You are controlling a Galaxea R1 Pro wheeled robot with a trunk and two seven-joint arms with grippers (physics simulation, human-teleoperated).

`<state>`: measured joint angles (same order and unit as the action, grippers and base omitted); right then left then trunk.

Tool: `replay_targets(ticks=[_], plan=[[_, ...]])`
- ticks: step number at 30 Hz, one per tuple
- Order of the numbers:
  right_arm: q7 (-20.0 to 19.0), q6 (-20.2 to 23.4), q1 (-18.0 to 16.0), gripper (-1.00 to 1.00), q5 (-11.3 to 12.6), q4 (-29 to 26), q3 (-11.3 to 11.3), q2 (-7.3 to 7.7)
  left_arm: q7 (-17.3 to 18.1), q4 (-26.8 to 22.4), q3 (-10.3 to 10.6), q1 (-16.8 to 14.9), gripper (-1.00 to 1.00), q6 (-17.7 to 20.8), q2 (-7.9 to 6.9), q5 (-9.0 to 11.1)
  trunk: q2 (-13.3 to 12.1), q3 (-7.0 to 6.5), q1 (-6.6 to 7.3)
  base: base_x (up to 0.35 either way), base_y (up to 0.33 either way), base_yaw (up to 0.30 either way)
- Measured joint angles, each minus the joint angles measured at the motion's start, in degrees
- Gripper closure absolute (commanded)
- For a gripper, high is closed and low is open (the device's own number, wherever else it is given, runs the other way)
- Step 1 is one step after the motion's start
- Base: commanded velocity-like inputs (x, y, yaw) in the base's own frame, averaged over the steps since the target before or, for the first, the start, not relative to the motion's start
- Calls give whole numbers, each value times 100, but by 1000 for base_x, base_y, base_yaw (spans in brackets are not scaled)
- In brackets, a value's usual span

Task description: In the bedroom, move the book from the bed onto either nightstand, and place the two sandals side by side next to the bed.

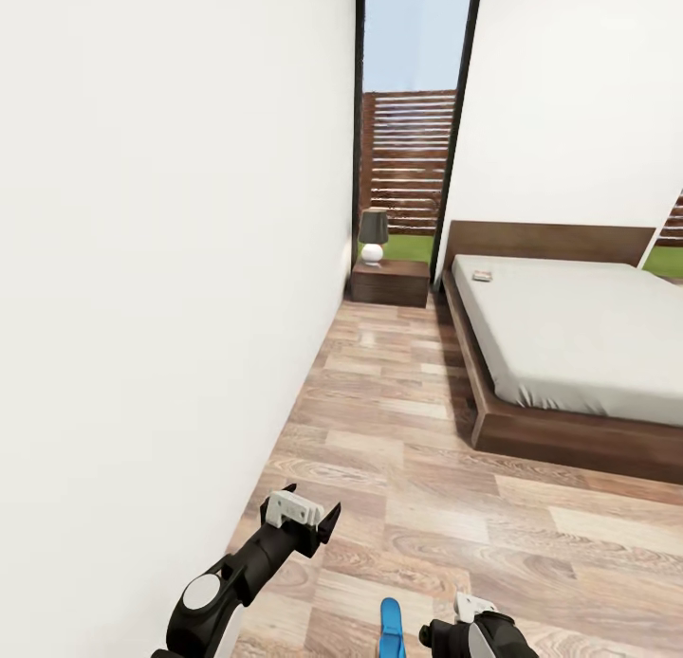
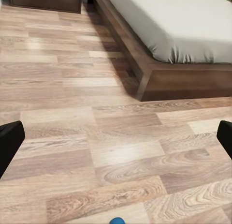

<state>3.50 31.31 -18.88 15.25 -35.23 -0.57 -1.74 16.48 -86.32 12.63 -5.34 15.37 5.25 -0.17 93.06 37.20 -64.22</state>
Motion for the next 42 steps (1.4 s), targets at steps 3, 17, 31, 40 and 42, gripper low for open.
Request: replay_targets(ticks=[3, 17, 31, 40, 42], plan=[[0, 0, 0, -100, 0, 0, 0, 0, 2, 0, 0, 0, -100, 0, 0, 0, 120, 54, -66, 0, 0, 0], [7, 6, -5, -100, -10, -59, 7, 4, 7, 0, 1, -1, -100, 0, 0, -7, 682, 305, -373, 0, 0, 0], [17, -6, -881, -100, -851, -8, 2, -1, 7, -10, 3, 0, -100, 8, 0, -16, 1244, 557, -681, 0, 0, 0], [16, -197, -896, -100, -899, -1, -2, 2, 7, -5, 8, 0, -100, 9, 0, -16, 1605, 718, -879, 0, 0, 0], [16, -349, -896, -100, -899, 0, -1, 5, 7, -5, 9, -1, -100, 9, 0, -16, 1685, 754, -923, 0, 0, 0]])
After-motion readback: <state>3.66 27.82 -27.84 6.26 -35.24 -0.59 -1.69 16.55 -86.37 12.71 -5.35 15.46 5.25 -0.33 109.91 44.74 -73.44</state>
